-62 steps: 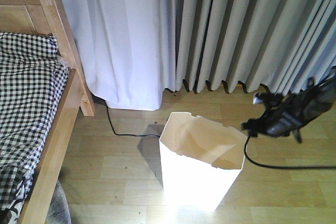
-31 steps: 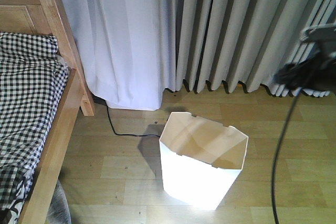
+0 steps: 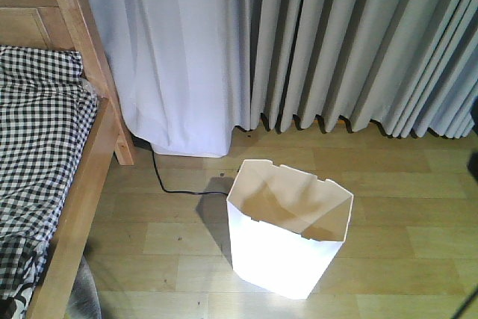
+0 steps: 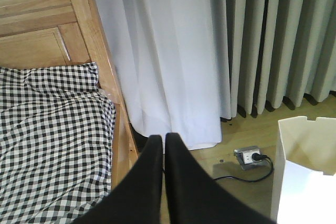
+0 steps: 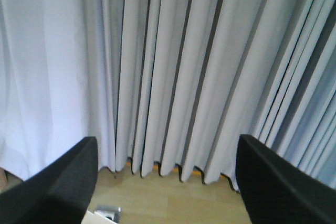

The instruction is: Move trash bin to bedside with robot

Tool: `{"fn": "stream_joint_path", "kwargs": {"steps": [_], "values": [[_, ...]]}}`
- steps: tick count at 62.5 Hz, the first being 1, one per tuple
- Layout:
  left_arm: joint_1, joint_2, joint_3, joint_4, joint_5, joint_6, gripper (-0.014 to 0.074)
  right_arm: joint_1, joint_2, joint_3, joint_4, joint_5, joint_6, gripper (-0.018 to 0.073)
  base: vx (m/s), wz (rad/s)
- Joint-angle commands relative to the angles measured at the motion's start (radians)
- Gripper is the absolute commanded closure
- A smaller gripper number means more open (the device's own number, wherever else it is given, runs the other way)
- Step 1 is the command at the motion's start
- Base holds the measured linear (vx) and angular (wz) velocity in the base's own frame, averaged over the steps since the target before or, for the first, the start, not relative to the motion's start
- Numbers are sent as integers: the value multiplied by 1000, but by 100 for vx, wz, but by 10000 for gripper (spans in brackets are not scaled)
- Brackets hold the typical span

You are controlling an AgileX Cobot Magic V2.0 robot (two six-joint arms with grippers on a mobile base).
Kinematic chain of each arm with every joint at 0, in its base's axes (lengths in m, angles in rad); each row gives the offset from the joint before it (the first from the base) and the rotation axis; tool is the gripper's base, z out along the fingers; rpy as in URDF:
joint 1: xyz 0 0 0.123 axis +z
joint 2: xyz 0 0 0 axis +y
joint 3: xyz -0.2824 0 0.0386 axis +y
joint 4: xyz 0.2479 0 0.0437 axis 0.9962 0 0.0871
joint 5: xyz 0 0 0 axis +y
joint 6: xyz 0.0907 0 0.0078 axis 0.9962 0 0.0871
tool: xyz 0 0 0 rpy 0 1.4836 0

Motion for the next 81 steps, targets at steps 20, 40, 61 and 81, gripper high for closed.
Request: {"fn": "stream_joint_path", "kwargs": {"steps": [20, 40, 61, 81], "values": [[-1, -20, 18, 0, -69, -5, 603, -2, -310, 88, 54, -32, -2, 43, 0, 0], [-1, -20, 18, 0, -69, -5, 603, -2, -315, 88, 54, 3, 0, 90, 0, 0], [-1, -20, 18, 0, -69, -5, 603, -2, -315, 88, 62, 72, 2, 570, 0, 0], [-1, -20, 18, 0, -69, -5, 603, -2, -315, 88, 62, 72, 2, 567, 0, 0]]}}
